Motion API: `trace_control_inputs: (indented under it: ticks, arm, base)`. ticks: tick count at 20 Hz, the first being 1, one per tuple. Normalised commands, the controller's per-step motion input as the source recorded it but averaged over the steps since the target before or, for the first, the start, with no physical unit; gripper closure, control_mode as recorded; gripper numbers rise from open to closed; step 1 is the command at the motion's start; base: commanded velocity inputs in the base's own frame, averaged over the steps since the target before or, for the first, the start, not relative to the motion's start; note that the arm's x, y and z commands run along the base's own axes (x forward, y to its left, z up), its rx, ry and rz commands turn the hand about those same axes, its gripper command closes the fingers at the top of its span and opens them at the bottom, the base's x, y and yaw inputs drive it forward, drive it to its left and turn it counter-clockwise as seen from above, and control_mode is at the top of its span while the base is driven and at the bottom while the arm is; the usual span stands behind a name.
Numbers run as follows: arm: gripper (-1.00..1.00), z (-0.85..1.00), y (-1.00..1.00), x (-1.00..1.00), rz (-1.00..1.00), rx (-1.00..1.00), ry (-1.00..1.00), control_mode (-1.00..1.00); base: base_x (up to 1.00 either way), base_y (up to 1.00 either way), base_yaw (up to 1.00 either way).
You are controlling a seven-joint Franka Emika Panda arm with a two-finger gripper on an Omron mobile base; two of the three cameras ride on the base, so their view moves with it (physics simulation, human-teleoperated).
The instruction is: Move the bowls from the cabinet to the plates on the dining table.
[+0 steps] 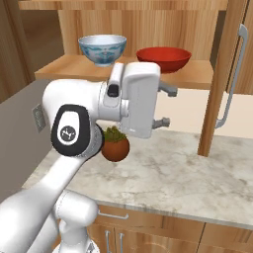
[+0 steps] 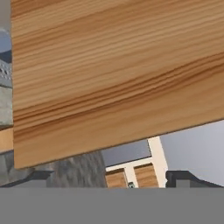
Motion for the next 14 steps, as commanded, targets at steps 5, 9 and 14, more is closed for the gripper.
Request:
trace_control_inputs:
  ticks: [5,9,14]
  arm:
    - [-1.0,0.21,0.41,-0.01,0.02,0.13,-0.25,-1.0]
    - [-1.0,0.03,0.4,0.0,0.05,0.27,-0.26,-1.0]
    - [-1.0,0.05,0.39,0.0,0.09,0.31,-0.26,-1.0]
  base:
    - [0.0,0.0,0.0]
    - [0.0,0.0,0.0]
    - [0.0,0.0,0.0]
